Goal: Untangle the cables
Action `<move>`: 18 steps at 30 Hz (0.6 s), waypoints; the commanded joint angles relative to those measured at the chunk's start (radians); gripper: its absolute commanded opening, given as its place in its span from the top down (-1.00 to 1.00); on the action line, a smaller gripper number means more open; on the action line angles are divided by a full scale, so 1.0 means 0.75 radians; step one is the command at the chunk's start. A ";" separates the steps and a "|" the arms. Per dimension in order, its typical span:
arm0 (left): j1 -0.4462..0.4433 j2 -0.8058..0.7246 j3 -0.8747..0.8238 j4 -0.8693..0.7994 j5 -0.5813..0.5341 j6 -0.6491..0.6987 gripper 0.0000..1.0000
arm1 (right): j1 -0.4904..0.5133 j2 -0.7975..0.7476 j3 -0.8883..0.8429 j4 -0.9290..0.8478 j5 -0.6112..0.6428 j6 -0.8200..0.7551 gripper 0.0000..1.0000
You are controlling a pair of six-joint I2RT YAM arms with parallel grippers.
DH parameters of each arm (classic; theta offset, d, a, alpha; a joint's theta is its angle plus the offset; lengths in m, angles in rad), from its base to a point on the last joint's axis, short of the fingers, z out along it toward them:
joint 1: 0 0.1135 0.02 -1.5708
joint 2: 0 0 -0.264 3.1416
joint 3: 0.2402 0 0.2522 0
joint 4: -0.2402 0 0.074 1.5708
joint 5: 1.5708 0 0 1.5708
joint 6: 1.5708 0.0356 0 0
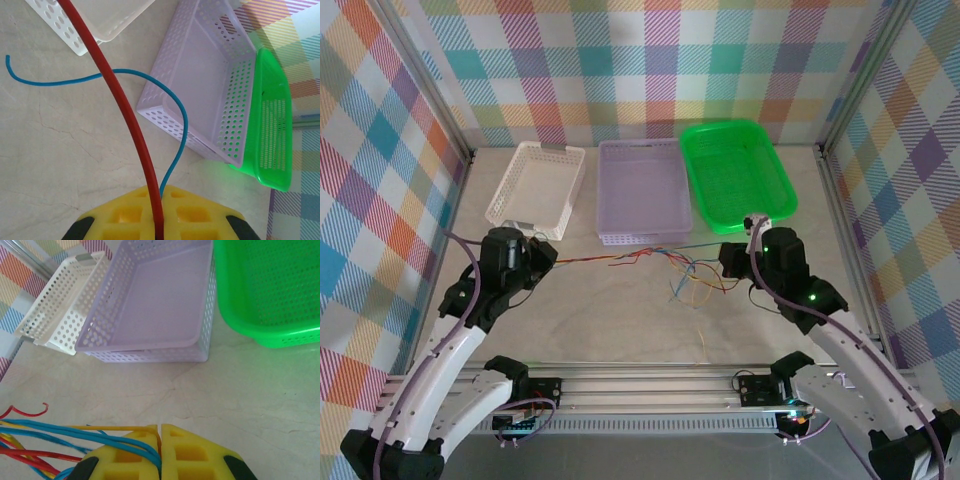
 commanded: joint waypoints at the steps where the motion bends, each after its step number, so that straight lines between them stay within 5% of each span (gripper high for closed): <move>1: 0.116 -0.031 -0.058 -0.191 -0.306 0.035 1.00 | -0.141 0.029 0.065 -0.099 0.212 0.008 1.00; 6: 0.116 0.021 -0.092 -0.059 -0.134 -0.054 1.00 | -0.140 0.090 0.022 0.069 -0.118 -0.004 1.00; 18: 0.112 0.115 -0.037 0.116 -0.014 -0.198 1.00 | -0.130 0.304 0.093 0.237 -0.470 -0.015 0.53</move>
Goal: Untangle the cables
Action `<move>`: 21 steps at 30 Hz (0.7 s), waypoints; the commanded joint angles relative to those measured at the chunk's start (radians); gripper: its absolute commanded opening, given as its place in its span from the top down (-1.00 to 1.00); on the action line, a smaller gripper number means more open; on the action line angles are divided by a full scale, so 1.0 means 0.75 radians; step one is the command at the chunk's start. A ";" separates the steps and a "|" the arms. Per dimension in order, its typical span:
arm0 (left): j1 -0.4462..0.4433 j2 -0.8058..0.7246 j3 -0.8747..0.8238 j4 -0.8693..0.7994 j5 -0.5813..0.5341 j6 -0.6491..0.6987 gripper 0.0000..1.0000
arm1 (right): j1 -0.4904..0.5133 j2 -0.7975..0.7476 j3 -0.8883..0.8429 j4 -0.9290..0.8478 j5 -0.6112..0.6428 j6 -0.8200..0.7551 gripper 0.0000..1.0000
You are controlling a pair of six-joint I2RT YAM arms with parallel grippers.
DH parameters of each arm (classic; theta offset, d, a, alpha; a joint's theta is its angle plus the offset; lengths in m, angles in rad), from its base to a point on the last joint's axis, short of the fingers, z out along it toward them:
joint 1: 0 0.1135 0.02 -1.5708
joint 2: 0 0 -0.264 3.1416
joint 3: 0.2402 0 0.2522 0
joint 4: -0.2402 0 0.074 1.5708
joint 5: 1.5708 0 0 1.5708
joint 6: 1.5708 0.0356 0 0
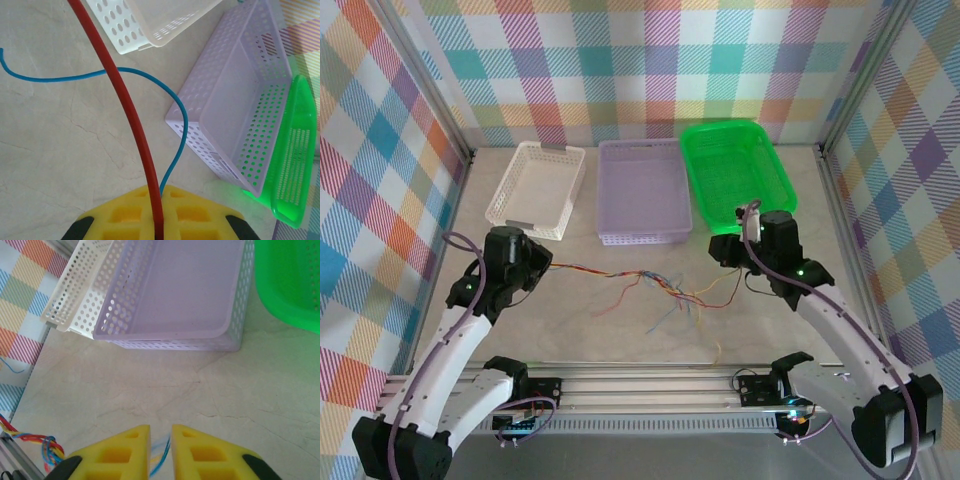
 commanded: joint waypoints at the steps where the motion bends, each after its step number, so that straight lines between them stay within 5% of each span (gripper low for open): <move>1: 0.018 0.020 0.030 0.085 -0.025 -0.060 1.00 | 0.001 0.068 0.087 0.075 -0.120 -0.022 0.46; 9: 0.017 0.092 0.097 0.119 -0.114 -0.120 1.00 | 0.136 0.135 0.171 0.033 0.008 -0.111 -0.26; 17: 0.024 0.212 0.212 0.117 -0.216 -0.110 1.00 | 0.142 0.138 0.254 -0.233 0.466 -0.124 -0.34; 21: 0.025 0.234 0.240 0.114 -0.237 -0.073 1.00 | 0.140 0.104 0.255 -0.267 0.500 -0.173 -0.44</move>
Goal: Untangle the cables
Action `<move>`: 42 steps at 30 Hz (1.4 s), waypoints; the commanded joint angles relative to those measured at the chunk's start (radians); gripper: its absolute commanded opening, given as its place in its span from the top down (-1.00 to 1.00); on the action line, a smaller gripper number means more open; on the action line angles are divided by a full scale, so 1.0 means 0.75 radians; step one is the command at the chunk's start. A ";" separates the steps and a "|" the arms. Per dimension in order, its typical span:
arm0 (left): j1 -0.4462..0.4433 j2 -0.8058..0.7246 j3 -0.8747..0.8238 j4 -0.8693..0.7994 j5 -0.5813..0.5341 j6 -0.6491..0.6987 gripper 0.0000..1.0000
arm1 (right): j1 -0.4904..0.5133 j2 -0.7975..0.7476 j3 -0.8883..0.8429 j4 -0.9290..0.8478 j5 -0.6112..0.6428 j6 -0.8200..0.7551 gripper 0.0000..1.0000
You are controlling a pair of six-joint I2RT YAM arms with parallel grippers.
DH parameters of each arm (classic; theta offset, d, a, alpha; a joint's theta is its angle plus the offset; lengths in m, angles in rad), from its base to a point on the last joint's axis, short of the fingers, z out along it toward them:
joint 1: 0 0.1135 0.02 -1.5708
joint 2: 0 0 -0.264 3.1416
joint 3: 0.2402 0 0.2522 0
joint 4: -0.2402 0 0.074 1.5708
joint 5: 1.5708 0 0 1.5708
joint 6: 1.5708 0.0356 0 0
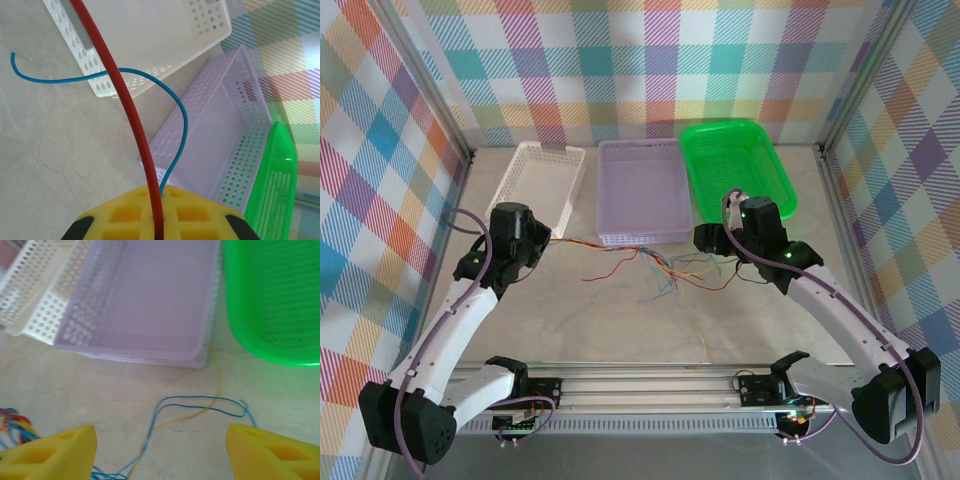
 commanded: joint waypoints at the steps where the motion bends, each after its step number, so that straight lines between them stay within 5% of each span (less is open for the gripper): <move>1: 0.024 0.011 0.060 0.009 -0.080 0.043 1.00 | -0.005 -0.048 0.028 -0.075 0.062 -0.068 -0.49; 9: 0.024 0.040 0.074 -0.004 -0.077 0.106 1.00 | -0.010 -0.052 0.081 -0.070 -0.290 0.002 -0.90; 19: 0.024 0.025 0.091 -0.007 -0.058 0.099 1.00 | 0.004 0.042 -0.045 -0.039 -0.422 -0.034 -0.86; 42: 0.025 0.038 0.129 0.018 -0.045 0.112 1.00 | 0.483 0.453 -0.360 0.134 -0.130 0.029 -0.54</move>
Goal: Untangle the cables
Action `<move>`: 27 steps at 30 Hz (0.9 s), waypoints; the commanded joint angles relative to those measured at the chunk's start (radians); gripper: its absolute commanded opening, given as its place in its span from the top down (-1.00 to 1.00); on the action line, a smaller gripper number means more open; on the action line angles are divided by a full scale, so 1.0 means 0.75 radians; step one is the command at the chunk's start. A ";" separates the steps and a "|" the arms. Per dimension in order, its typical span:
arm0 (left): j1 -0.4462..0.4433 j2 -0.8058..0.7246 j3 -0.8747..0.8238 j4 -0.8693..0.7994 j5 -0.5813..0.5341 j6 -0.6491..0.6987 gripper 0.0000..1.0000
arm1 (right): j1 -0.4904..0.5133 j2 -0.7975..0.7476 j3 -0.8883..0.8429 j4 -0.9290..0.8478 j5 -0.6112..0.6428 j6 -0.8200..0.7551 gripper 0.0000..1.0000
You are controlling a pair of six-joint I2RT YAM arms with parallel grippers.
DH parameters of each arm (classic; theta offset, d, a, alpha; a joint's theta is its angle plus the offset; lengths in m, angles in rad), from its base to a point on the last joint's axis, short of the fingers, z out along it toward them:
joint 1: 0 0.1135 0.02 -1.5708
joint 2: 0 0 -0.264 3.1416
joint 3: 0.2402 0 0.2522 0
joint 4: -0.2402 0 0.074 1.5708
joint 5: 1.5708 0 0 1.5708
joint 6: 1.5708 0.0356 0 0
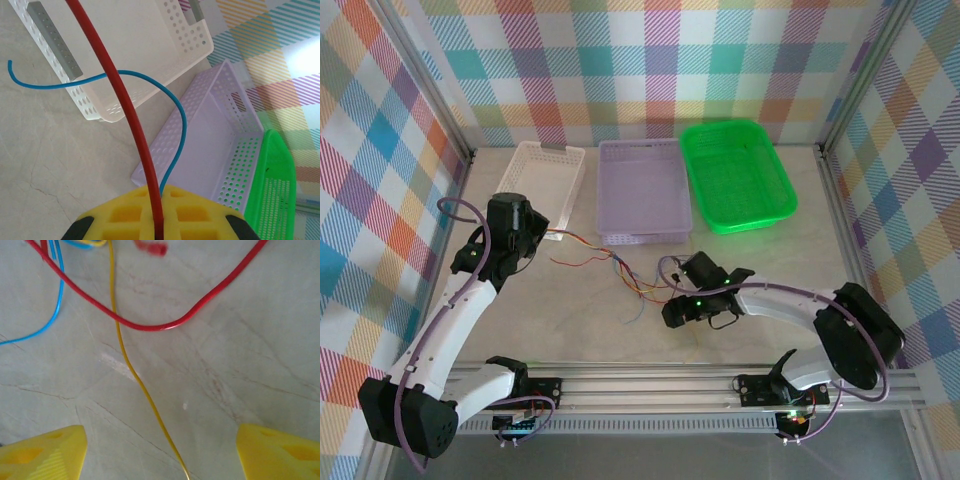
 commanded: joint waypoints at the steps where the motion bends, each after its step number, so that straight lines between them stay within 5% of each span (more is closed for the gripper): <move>1: 0.021 -0.004 0.036 0.019 0.001 0.026 1.00 | 0.052 0.048 -0.017 0.051 0.046 0.015 -0.52; 4: 0.022 -0.007 0.038 0.013 -0.003 0.030 1.00 | 0.112 0.096 -0.005 0.042 0.102 0.020 -0.46; 8: 0.026 -0.010 0.036 0.011 -0.004 0.030 1.00 | 0.143 0.137 -0.005 0.041 0.155 0.042 0.02; 17: 0.047 -0.029 0.034 -0.001 -0.005 0.032 1.00 | 0.195 0.188 0.018 0.016 0.256 0.058 0.59; 21: 0.054 -0.043 0.023 -0.015 0.002 0.040 1.00 | 0.201 0.135 0.029 -0.027 0.310 0.068 1.00; 27: 0.062 -0.115 -0.054 -0.056 -0.024 0.079 1.00 | 0.197 -0.216 0.116 -0.245 0.536 0.049 1.00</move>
